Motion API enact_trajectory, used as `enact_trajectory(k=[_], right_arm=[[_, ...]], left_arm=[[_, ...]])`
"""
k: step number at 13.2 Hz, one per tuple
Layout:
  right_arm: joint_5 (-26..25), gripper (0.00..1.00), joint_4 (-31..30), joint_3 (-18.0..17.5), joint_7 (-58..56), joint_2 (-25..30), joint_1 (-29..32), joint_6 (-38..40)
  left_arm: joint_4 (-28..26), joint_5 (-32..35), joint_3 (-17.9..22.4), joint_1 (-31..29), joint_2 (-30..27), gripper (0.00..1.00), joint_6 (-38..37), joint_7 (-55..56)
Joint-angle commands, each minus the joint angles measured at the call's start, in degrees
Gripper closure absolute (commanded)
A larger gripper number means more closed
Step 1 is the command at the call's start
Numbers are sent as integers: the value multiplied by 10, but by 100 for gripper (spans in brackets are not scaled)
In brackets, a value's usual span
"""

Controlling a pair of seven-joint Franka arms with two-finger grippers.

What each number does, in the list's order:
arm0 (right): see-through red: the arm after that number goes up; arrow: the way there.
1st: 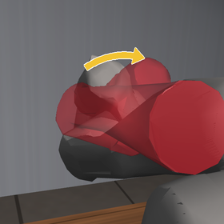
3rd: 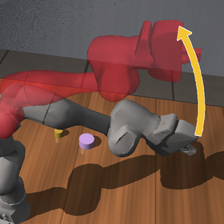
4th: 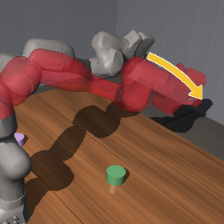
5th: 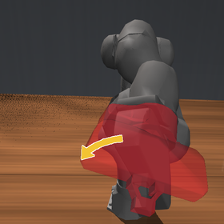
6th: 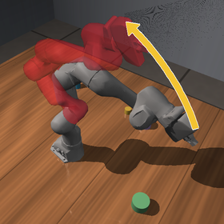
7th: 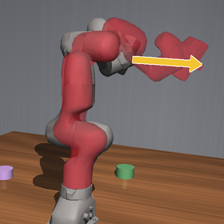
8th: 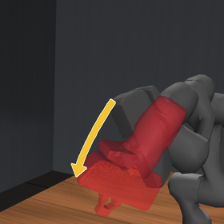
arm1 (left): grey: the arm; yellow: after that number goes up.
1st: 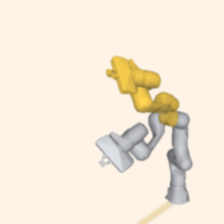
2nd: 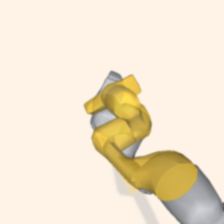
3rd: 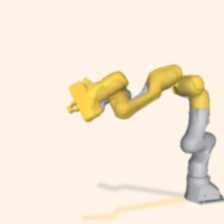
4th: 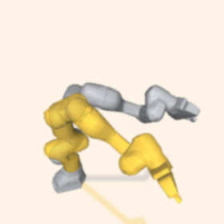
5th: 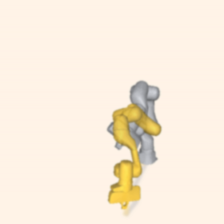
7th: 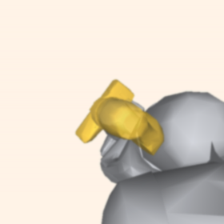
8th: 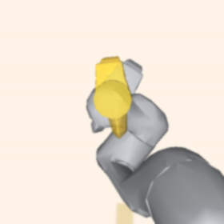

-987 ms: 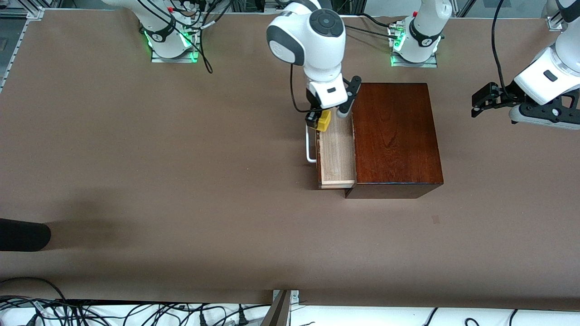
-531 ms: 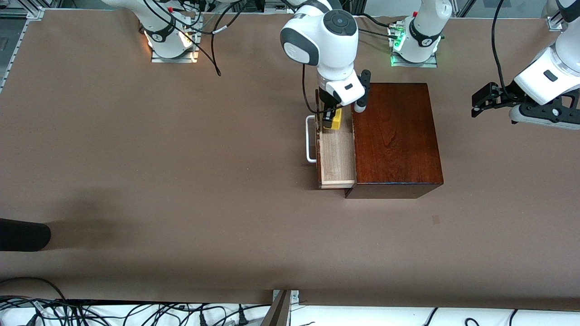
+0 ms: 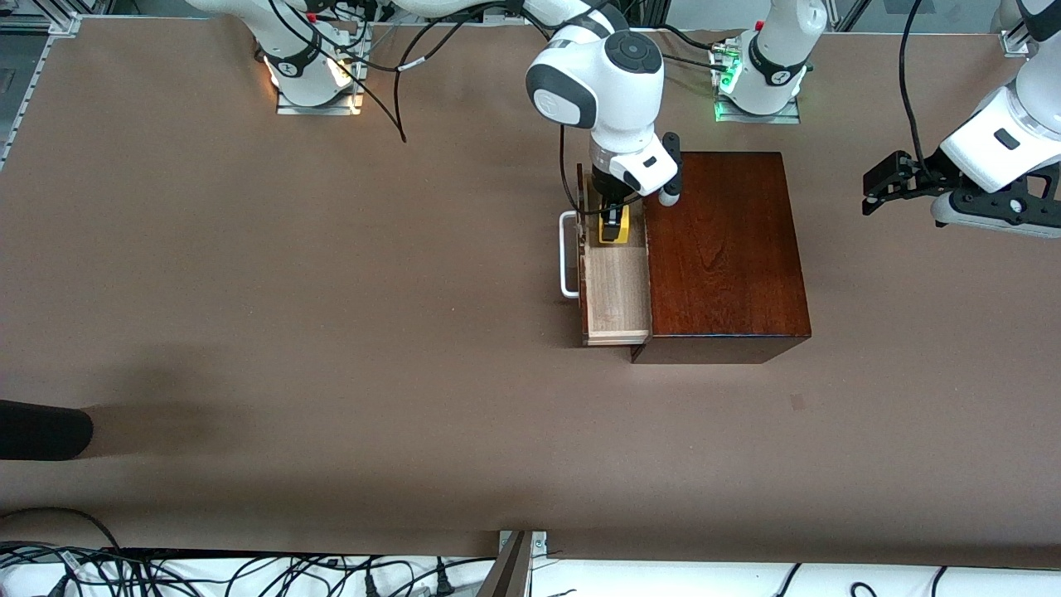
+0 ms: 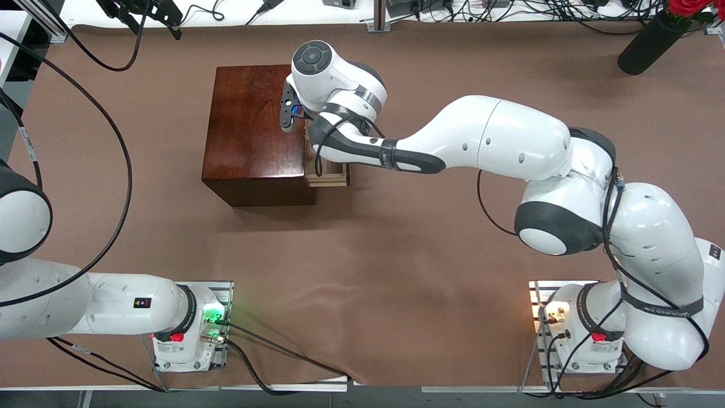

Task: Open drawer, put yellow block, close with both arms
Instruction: 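Lower the yellow cube into the drawer with the right gripper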

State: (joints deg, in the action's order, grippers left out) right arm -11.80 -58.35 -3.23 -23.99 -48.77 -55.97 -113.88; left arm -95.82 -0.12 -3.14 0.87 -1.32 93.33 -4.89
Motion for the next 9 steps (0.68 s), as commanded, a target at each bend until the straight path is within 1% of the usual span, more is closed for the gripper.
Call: enact_trajectory(k=[1,3,9], right_arm=[[-11,100,23,4,-24,-18,-5,1],[-23,100,22,4,-24,-27,-5,-4],[-30,96,20,4,-35,-38,-5,-5]], left_arm=[[24,-5,2,3,11,0,-16,-7],[24,-5,2,3,11,0,-16,-8],[24,-6,2,3,11,0,-16,-10]])
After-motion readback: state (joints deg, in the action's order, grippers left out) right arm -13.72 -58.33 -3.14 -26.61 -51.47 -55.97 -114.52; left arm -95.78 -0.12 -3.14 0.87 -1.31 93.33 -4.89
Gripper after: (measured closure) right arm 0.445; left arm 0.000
